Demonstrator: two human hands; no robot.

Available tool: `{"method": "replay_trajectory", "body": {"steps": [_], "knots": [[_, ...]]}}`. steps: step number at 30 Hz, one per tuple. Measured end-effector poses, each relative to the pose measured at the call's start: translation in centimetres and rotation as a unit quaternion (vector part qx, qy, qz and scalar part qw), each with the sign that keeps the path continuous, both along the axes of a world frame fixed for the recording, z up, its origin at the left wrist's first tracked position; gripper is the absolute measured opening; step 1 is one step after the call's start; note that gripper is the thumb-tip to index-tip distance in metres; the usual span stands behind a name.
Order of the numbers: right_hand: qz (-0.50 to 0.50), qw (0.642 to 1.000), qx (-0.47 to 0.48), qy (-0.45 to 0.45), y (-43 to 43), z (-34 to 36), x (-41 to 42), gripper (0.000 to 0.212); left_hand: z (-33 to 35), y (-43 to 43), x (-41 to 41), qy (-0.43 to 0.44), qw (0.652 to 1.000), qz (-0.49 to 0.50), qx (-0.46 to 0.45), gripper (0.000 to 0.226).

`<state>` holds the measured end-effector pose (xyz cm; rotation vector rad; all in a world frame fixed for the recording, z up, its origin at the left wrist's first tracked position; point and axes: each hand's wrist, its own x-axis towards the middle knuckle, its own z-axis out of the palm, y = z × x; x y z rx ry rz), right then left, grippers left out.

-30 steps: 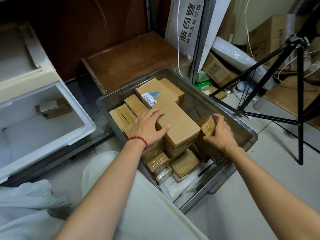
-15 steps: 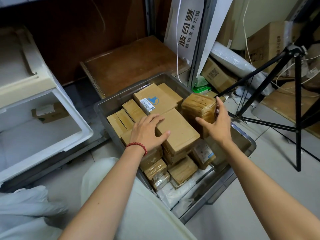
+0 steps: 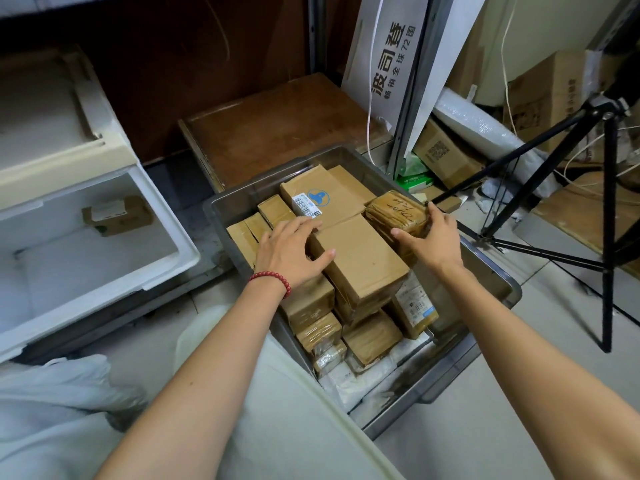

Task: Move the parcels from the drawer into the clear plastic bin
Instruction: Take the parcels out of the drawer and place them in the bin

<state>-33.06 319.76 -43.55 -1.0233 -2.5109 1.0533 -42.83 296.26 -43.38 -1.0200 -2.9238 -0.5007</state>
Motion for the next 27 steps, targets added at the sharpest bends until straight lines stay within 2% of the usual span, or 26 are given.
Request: {"method": "replay_trajectory", "body": {"steps": [4,9,16,19,22,25,27], "knots": [[0.044,0.995,0.087,-0.01,-2.0,1.7,-1.2,0.082,1.9,-2.8,-0.9,0.027,0.998,0.048,-0.005,0.06],[0.17,0.97,0.17,-0.044,-8.8,3.6,-4.3,0.075,3.3,-9.4,-1.6,0.01,0.985,0.165,-0.048,0.064],[0.299,0.943,0.143,-0.001,-20.8,5.3,-7.3,0.064,4.4,-19.9,-0.3,0.021,0.956,0.28,-0.083,0.06],[0.353,0.93,0.103,0.013,-26.4,5.9,-8.2,0.065,4.6,-23.9,0.7,0.032,0.941,0.328,-0.083,0.058],[0.388,0.918,0.08,0.031,-32.1,5.8,-8.8,0.064,3.7,-26.9,1.5,0.01,0.921,0.383,-0.075,0.057],[0.403,0.912,0.072,0.027,-36.0,3.8,-8.8,0.058,3.1,-27.7,1.3,-0.002,0.912,0.406,-0.047,0.055],[0.41,0.909,0.078,0.001,-37.5,2.0,-8.9,0.055,2.5,-27.9,0.9,-0.001,0.917,0.395,-0.062,0.055]]}}
